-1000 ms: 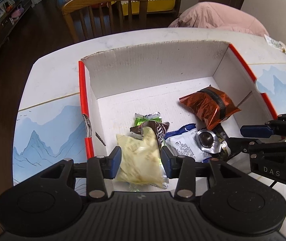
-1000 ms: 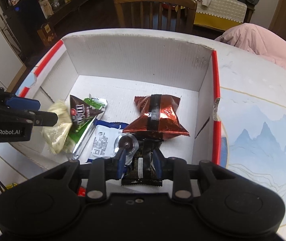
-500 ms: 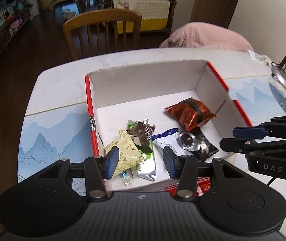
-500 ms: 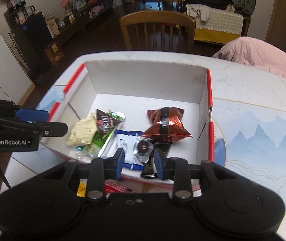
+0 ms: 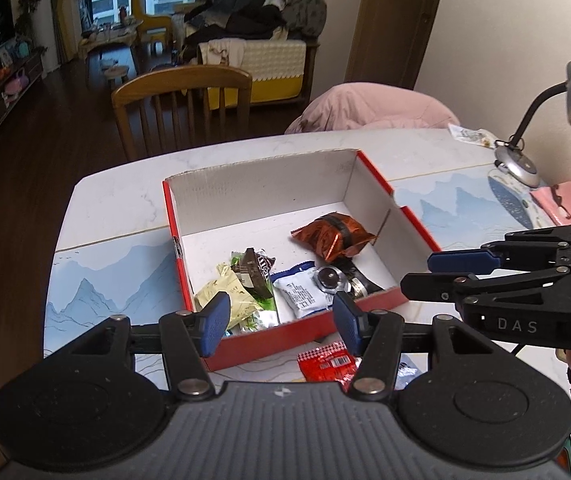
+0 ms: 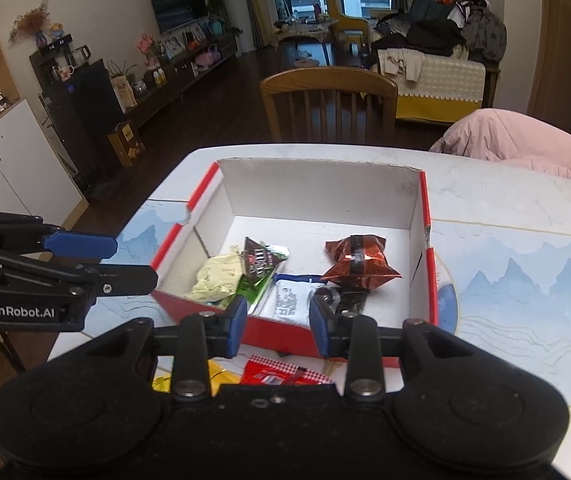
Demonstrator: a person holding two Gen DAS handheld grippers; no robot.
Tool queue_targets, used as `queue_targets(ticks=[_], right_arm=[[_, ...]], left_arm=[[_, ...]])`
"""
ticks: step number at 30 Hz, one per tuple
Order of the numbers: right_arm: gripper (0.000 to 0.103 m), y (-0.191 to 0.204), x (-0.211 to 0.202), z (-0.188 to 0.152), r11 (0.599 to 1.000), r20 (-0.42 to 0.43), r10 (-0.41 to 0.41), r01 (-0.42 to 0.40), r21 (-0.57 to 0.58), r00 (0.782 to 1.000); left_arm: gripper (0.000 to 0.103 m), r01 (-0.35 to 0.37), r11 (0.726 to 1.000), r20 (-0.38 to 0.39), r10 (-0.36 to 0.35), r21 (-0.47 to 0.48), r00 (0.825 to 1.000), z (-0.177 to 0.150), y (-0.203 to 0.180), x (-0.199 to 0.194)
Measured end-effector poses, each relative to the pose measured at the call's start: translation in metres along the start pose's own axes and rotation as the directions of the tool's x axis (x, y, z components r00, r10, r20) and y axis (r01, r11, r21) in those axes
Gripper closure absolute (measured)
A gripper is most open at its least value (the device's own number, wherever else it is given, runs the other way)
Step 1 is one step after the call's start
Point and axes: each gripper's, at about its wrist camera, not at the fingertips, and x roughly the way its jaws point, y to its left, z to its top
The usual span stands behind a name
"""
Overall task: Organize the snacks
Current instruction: 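Withdraw both grippers from the box toward the remaining snacks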
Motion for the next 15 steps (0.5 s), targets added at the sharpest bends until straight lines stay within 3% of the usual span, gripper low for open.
queue_targets(ticks=[5, 7, 8, 9, 15], right_arm=[[0.061, 0.011, -0.017, -0.011, 1.000, 0.023, 0.014, -0.014, 0.000, 1.000], [0.048, 0.014, -0.023, -0.016, 1.000, 0.039, 0.011, -0.011, 0.003, 0.999], [0.034, 0.015, -0.026, -0.019, 1.000, 0.049, 0.004, -0.005, 0.005, 0.999], [0.026, 0.017, -0.030, -0.023, 1.000, 0.061, 0.001, -0.001, 0.006, 0.998], [0.022, 0.019, -0.036, -0.037, 1.000, 0.062, 0.002, -0.003, 0.008, 0.998]], left_arm=[[0.045, 0.014, 1.000, 0.023, -0.014, -0.010, 1.000, -0.013, 0.002, -0.019], [0.041, 0.019, 1.000, 0.033, -0.019, -0.016, 0.999, -0.020, 0.004, -0.025], [0.040, 0.019, 1.000, 0.036, -0.019, -0.018, 0.999, -0.024, 0.005, -0.028], [0.039, 0.019, 1.000, 0.039, -0.019, -0.018, 0.999, -0.027, 0.006, -0.030], [0.035, 0.023, 0.999, 0.039, -0.022, -0.040, 0.999, -0.046, 0.014, -0.036]])
